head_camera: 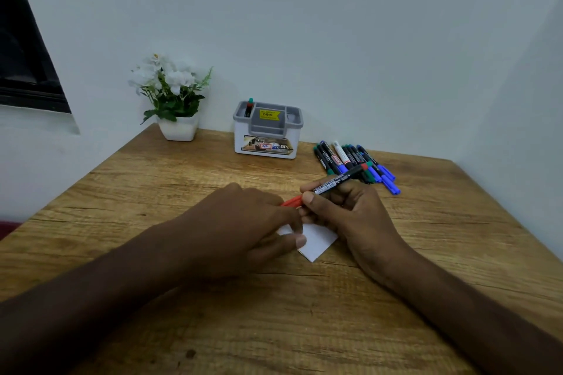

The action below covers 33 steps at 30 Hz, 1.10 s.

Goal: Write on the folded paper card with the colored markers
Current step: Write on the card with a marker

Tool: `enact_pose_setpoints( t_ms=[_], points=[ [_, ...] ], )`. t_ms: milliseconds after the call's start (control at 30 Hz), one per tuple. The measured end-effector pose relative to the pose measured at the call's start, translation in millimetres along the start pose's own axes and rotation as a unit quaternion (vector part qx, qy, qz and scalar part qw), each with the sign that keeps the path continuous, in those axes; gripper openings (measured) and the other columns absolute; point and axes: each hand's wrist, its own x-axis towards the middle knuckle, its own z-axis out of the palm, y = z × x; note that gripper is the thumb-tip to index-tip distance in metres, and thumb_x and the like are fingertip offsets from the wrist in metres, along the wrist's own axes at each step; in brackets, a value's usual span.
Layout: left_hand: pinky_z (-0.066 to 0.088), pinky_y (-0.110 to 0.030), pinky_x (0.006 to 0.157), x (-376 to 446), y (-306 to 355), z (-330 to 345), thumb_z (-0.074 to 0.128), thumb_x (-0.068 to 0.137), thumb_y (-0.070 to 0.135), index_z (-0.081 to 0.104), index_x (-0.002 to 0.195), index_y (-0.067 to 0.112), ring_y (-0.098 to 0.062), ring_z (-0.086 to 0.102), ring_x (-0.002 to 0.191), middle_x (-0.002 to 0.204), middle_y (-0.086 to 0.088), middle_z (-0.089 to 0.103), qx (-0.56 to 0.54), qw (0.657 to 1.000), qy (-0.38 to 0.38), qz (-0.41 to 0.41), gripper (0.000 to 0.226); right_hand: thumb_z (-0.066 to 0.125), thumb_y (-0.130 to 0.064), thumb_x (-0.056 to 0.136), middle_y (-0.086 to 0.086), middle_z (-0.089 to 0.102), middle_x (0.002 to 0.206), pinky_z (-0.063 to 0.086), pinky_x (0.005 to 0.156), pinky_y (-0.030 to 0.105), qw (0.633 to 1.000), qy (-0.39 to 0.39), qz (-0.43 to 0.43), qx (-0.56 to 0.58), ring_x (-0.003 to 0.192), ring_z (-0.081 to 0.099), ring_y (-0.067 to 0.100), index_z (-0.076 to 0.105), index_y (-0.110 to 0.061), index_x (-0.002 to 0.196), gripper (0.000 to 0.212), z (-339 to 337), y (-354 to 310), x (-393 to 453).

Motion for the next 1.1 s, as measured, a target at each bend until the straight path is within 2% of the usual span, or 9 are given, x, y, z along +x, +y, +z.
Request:
enact_pose_setpoints(
  t_ms=[100,233,333,467,633,767,933,1033,1100],
  points=[
    [0.031,-0.029,0.063,2.7,-6.8,9.3,0.026,0.103,0.057,0.056,0.113,0.043,-0.002,0.054,0.081,0.097,0.018,0.058,0.0,0.998,0.066,0.011,0.034,0.074,-0.015,0.086,0.021,0.081,0.096,0.065,0.078,0.027,0.999,-0.025,0.022,0.038,0.083,0.078,0.022,0.074,0.001,0.114,0.031,1.9,1.2,2.3],
    [0.028,-0.021,0.054,4.1,-14.0,13.8,0.036,0.103,0.057,0.041,0.099,0.04,-0.006,0.053,0.061,0.07,0.017,0.053,-0.081,0.991,0.101,-0.02,0.018,0.076,-0.013,0.084,0.025,0.079,0.1,0.065,0.082,0.029,0.995,-0.07,0.049,0.051,0.09,0.078,0.027,0.073,0.0,0.112,0.031,0.1,-0.1,2.8],
    [0.039,-0.015,0.054,6.4,-21.0,14.8,0.048,0.099,0.063,0.044,0.117,0.041,0.001,0.063,0.072,0.083,0.019,0.071,-0.171,0.977,0.114,-0.062,0.029,0.079,-0.01,0.082,0.021,0.08,0.097,0.064,0.077,0.026,0.996,-0.073,0.042,0.036,0.086,0.079,0.023,0.074,-0.002,0.107,0.027,1.0,-0.6,1.7],
    [0.036,-0.021,0.05,9.4,-29.7,19.4,0.023,0.1,0.071,0.06,0.108,0.038,-0.003,0.054,0.055,0.069,0.015,0.063,-0.09,0.987,0.129,-0.018,0.05,0.082,-0.015,0.081,0.014,0.08,0.088,0.062,0.074,0.026,0.998,-0.044,0.041,0.032,0.079,0.076,0.018,0.078,-0.004,0.104,0.026,-0.1,-0.3,1.0],
    [0.027,-0.015,0.052,11.5,-35.3,26.2,0.036,0.109,0.052,0.058,0.105,0.038,0.003,0.05,0.051,0.06,0.025,0.043,-0.093,0.985,0.148,-0.005,0.026,0.077,-0.012,0.083,0.018,0.08,0.096,0.065,0.079,0.028,0.994,-0.058,0.043,0.082,0.086,0.079,0.023,0.068,0.003,0.106,0.028,2.2,-2.1,-0.4],
    [0.045,-0.011,0.059,11.5,-43.9,23.9,0.03,0.1,0.059,0.062,0.101,0.027,0.007,0.065,0.069,0.074,0.021,0.064,-0.217,0.969,0.107,-0.044,0.045,0.065,-0.011,0.091,0.029,0.077,0.107,0.065,0.09,0.039,0.972,-0.059,0.084,0.21,0.102,0.08,0.034,0.058,-0.001,0.117,0.028,1.2,-6.0,4.7],
    [0.057,-0.023,0.065,9.8,-44.6,24.8,0.037,0.11,0.046,0.056,0.095,0.033,0.004,0.073,0.079,0.097,0.014,0.079,-0.254,0.96,0.11,-0.037,0.028,0.061,-0.026,0.103,0.033,0.076,0.11,0.066,0.083,0.037,0.968,0.035,0.114,0.22,0.088,0.08,0.031,0.078,-0.004,0.089,0.031,1.2,-6.7,11.4],
    [0.058,-0.026,0.064,7.3,-30.0,18.6,0.037,0.107,0.057,0.05,0.098,0.04,0.006,0.069,0.075,0.09,0.022,0.073,-0.181,0.976,0.112,-0.037,0.023,0.064,-0.028,0.103,0.024,0.073,0.092,0.066,0.069,0.032,0.961,0.106,0.115,0.229,0.072,0.075,0.022,0.069,-0.003,0.101,0.025,-1.9,-4.5,15.0],
    [0.053,-0.024,0.056,6.1,-18.5,17.7,0.04,0.101,0.064,0.044,0.101,0.042,0.004,0.058,0.066,0.081,0.028,0.057,-0.075,0.983,0.167,-0.017,0.022,0.065,-0.029,0.102,0.016,0.07,0.082,0.065,0.064,0.029,0.958,0.116,0.132,0.226,0.065,0.071,0.017,0.07,-0.004,0.097,0.025,-3.3,-3.1,18.2]
  ],
)
